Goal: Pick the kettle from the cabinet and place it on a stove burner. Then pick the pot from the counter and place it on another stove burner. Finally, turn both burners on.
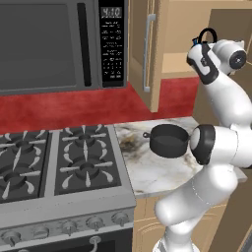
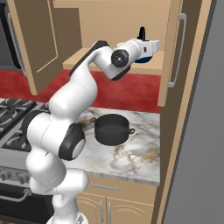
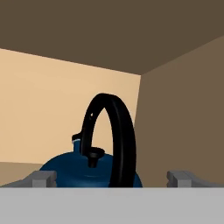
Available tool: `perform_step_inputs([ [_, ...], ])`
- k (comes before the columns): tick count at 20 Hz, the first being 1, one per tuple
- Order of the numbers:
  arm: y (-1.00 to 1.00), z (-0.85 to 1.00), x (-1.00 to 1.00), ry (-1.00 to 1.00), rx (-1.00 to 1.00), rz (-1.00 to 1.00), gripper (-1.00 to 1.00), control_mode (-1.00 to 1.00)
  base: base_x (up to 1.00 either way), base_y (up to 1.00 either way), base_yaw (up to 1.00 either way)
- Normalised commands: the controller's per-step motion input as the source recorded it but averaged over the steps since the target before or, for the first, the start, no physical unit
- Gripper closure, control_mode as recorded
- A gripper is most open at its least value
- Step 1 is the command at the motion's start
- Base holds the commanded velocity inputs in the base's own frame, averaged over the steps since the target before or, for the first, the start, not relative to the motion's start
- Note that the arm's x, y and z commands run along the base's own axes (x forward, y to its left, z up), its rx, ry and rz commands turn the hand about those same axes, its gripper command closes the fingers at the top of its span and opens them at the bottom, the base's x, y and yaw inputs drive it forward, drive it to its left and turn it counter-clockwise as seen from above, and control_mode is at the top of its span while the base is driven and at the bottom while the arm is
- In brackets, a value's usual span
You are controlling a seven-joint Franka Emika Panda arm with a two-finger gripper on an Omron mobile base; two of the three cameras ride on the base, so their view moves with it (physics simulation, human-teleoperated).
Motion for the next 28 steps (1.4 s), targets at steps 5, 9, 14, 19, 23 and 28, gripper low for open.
perform_step_inputs([
  [5, -0.07, 0.00, 0.04, 0.00, 0.00, 0.00, -1.00, -1.00, 0.00, 0.00, 0.00],
  [9, -0.08, 0.00, 0.01, 0.00, 0.00, 0.00, -1.00, -1.00, 0.00, 0.00, 0.00],
  [14, -0.05, 0.00, 0.00, 0.00, 0.00, 0.00, -1.00, -1.00, 0.00, 0.00, 0.00],
  [19, 0.00, 0.00, 0.00, 0.00, 0.00, 0.00, -1.00, -1.00, 0.00, 0.00, 0.00],
  [23, 0.00, 0.00, 0.01, 0.00, 0.00, 0.00, 1.00, -1.00, 0.00, 0.00, 0.00],
  [28, -0.01, 0.00, 0.00, 0.00, 0.00, 0.00, 1.00, -1.00, 0.00, 0.00, 0.00],
])
